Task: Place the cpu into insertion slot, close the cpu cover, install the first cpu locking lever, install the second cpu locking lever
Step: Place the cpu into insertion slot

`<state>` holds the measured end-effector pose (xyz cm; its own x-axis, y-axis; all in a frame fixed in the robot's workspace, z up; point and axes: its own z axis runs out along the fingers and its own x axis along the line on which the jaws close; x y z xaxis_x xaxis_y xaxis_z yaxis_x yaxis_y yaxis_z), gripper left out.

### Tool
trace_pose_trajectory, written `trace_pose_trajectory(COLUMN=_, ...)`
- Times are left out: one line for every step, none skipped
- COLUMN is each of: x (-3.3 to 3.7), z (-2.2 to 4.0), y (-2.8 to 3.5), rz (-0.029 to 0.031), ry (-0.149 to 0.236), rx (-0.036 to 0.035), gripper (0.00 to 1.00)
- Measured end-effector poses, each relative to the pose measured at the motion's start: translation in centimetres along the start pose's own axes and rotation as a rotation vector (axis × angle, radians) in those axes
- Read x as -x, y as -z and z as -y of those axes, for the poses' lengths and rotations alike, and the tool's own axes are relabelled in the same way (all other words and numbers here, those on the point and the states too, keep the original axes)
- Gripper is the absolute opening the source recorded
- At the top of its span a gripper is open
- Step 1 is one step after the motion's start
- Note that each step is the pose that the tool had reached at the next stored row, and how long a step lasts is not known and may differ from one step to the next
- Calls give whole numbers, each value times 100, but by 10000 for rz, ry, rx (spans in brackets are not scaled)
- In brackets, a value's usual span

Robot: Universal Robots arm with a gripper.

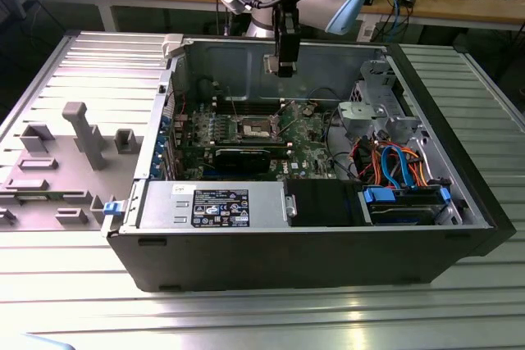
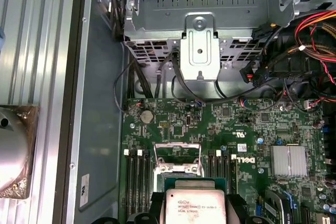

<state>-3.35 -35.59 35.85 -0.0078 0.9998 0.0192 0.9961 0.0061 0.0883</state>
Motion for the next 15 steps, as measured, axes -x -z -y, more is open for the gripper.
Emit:
trace_pose_trajectory(x=0, z=0, y=0, rz=-1, ry=0, rx=0, gripper=55)
trace_pose_trajectory(x=0, z=0, y=0, rz=-1, ry=0, rx=-1, gripper=55)
trace_pose_trajectory(x=0, z=0, y=0, rz=0, ry=0, rx=-1, gripper=55)
trace_pose_trajectory(x=0, z=0, y=0, rz=-1, ry=0, rx=0, gripper=55)
trace_pose_trajectory(x=0, z=1, y=-4, rz=-2, ry=0, rx=1, gripper=55)
trace_pose_trajectory(x=0, z=4, y=-10, rz=-4, ry=-1, rx=2, gripper=55)
trace_pose_trajectory(x=1, z=10, y=-18, rz=-2, ry=-1, rx=1, gripper=55)
trace_pose_trajectory(x=0, z=15, y=-27, rz=-2, ry=5, rx=0, gripper=55)
trace_pose_trajectory(x=0, z=28, y=-40, rz=-3, ry=19, rx=-1, gripper=55)
trace_pose_trajectory(x=0, z=74, y=-62, rz=-5, ry=48, rx=0, gripper=55)
trace_pose_trajectory(x=-6, z=100, y=-85, rz=-5, ry=57, rx=-1, gripper=55)
trace_pose_trajectory(x=-12, z=112, y=-99, rz=-6, ry=57, rx=-1, gripper=55)
trace_pose_trajectory(x=-17, z=126, y=-112, rz=-5, ry=57, rx=-1, gripper=55)
trace_pose_trajectory(x=-23, z=144, y=-130, rz=-5, ry=57, rx=-1, gripper=55)
trace_pose_trajectory(x=-27, z=161, y=-145, rz=-6, ry=57, rx=-2, gripper=55)
